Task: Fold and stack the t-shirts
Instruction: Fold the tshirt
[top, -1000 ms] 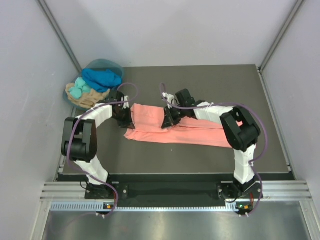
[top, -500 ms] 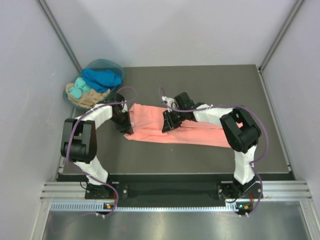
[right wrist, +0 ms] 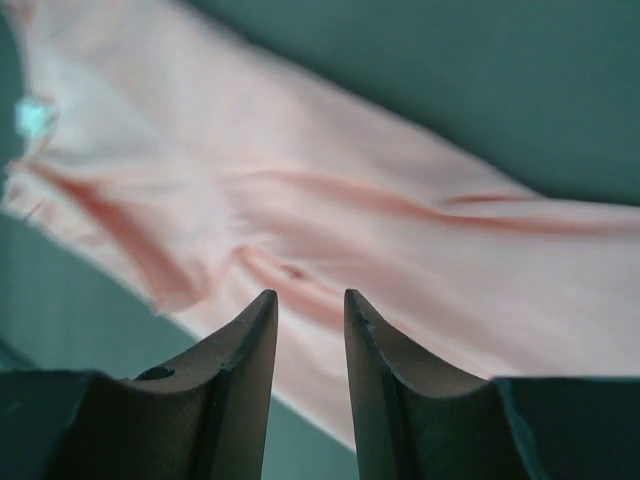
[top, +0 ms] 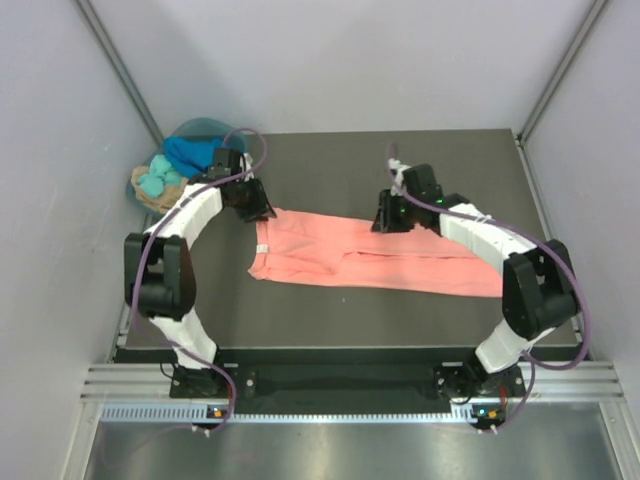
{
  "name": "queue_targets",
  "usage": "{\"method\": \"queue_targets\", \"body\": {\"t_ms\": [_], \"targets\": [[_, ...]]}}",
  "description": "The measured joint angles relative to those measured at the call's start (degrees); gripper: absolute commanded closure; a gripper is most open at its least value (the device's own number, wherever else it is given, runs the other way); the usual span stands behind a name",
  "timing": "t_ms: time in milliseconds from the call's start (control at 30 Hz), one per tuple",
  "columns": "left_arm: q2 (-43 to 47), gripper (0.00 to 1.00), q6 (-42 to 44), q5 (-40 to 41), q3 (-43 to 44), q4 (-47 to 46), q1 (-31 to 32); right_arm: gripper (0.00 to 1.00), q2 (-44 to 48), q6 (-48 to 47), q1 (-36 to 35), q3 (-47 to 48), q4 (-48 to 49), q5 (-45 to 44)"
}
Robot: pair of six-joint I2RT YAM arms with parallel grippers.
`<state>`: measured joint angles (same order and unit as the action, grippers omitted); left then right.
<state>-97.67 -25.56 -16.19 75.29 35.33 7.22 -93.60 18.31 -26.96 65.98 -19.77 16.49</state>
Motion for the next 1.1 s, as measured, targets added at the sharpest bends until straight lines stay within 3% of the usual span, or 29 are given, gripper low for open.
{"method": "queue_targets", "body": {"t_ms": [267,500,833,1100], "targets": [[-18.16,0.67,-1.16,-4.13,10.95,-6.01,0.22,0.66,0.83,4.96,16.81,-5.73,-1.29,-11.41],[-26.99,0.71,-1.81,-4.74,17.42,-7.32,0.28,0.67,0.83,7.96,26.77,-9.38,-0.48,-17.81],[-28.20,0.77,-4.81,10.16,21.77,-3.26,1.64,0.67,1.16,12.61,36.65,-16.37,5.29,-25.03],[-28.17,0.79,-9.51,18.86,22.34,-2.32,2.25,0.64,2.16,17.38,37.66,-18.10,7.61,-28.11]]}}
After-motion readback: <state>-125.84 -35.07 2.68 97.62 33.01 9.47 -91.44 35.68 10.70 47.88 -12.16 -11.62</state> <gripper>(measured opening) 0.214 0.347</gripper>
